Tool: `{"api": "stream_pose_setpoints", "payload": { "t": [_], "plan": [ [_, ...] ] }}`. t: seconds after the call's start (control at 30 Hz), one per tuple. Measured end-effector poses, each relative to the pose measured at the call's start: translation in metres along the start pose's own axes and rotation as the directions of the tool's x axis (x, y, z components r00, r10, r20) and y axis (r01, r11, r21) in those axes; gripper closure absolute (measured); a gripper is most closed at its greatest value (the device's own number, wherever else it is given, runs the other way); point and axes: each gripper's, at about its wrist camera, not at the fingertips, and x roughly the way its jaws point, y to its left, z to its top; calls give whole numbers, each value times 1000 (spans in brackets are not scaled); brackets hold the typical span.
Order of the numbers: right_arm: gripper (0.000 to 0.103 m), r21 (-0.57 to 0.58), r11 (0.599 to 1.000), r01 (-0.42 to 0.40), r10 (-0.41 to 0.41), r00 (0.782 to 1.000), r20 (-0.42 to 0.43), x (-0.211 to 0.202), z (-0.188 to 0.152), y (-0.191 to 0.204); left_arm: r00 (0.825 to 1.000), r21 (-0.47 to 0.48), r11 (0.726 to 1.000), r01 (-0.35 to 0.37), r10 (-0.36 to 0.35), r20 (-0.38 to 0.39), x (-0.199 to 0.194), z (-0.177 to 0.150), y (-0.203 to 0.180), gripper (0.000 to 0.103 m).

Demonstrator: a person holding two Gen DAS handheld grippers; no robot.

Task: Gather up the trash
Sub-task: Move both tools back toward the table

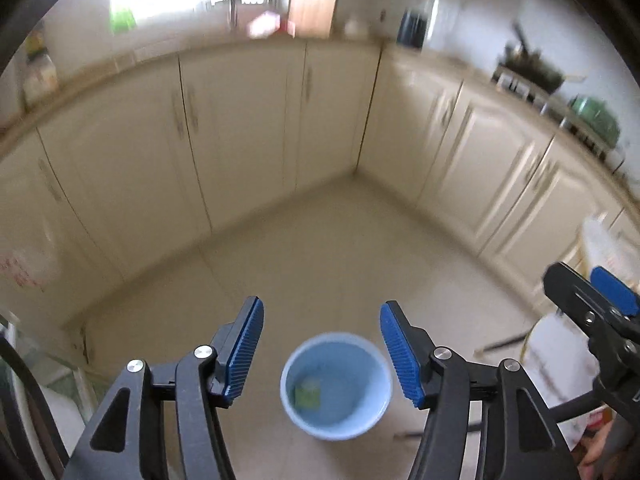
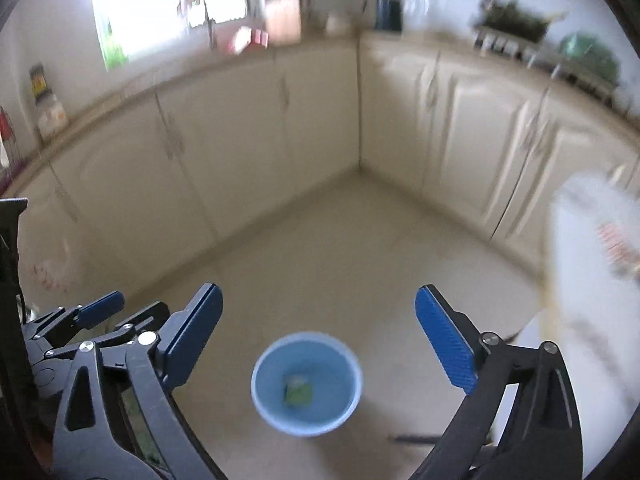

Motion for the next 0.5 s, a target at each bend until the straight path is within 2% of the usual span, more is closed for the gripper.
{"api": "stream_pose_setpoints", "payload": {
  "t": [0.03, 0.1, 0.17, 0.33, 0.4, 0.47, 0.5],
  "plan": [
    [1, -7, 1000, 19, -18, 999, 39, -19, 8, -4, 999, 5, 1000, 11, -11, 38, -15, 1, -8, 44],
    [0, -11, 998, 55, -53, 992, 117, -58, 16, -8, 992, 23, 999, 33, -35, 122, -51, -2, -32, 34],
    [0, -5, 996, 84, -81, 978, 191, -102, 21, -15, 975, 44, 998, 54, -62, 214, -90, -6, -49, 28],
    [0, 26, 983, 183, -181, 925, 334, -186, 28, -29, 914, 128, 988, 92, -135, 382, -173, -32, -107, 13],
    [0, 38, 977, 208, -207, 908, 363, -217, 21, -33, 880, 138, 985, 106, -157, 448, -205, -46, -128, 7],
    [0, 69, 969, 236, -244, 880, 407, -253, 14, -41, 855, 153, 982, 113, -174, 488, -225, -72, -138, 4],
    [0, 77, 967, 242, -251, 874, 416, -264, 13, -47, 841, 161, 981, 111, -179, 510, -237, -82, -145, 3]
  ]
}}
